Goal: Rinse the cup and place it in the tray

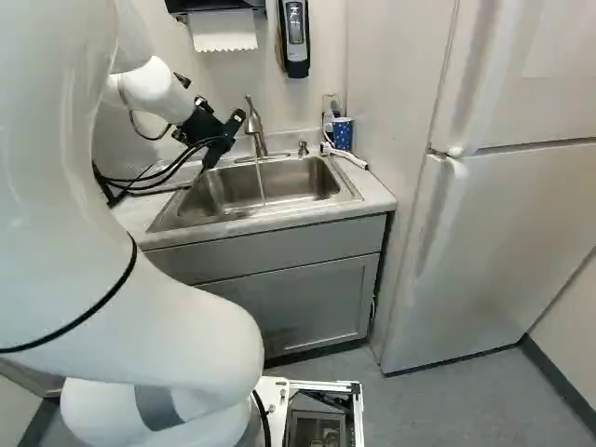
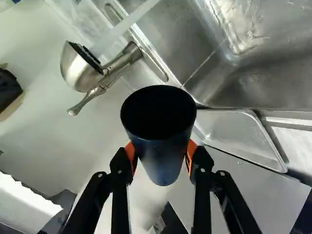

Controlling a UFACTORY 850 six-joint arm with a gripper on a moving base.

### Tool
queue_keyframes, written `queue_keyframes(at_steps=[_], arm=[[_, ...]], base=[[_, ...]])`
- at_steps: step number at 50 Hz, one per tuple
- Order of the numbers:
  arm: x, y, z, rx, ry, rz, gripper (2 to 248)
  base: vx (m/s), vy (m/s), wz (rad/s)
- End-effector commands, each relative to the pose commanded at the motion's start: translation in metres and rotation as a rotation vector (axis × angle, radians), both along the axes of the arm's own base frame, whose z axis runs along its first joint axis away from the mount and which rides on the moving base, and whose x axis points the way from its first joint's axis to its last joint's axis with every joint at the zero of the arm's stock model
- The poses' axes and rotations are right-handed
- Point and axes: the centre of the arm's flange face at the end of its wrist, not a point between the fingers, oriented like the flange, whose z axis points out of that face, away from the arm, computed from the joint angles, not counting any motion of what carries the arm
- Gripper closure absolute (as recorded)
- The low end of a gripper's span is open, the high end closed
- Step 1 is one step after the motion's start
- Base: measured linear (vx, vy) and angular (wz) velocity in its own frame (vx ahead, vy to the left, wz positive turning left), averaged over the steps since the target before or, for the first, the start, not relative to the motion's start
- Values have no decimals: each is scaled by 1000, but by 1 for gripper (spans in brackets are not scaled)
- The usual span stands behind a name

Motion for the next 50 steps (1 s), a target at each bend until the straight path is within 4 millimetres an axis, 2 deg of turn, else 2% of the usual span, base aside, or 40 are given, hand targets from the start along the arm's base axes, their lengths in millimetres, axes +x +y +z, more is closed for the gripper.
queue_keyframes(at_steps=[50], arm=[[0,0,0,-437,-151,219,131]], base=[[0,0,0]])
